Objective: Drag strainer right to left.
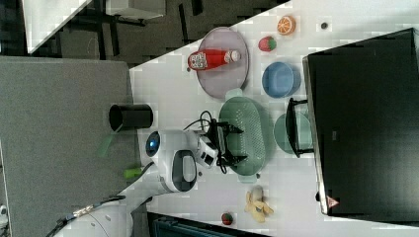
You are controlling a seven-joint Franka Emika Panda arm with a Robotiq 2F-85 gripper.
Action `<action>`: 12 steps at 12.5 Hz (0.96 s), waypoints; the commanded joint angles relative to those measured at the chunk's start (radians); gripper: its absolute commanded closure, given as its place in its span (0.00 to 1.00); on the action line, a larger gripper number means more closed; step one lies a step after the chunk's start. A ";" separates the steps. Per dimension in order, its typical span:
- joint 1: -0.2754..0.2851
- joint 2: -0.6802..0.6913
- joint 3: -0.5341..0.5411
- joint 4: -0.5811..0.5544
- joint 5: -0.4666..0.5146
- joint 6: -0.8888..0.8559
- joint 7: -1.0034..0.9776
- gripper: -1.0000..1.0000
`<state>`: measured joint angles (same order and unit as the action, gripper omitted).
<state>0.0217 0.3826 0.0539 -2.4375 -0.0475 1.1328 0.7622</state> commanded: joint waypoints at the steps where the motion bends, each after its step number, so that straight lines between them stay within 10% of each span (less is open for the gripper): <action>1: 0.026 -0.015 -0.003 0.024 0.013 -0.013 0.069 0.00; 12: 0.173 0.003 0.109 0.070 0.214 -0.036 0.209 0.00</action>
<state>0.1562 0.3916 0.1362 -2.3770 0.1881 1.0947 0.8569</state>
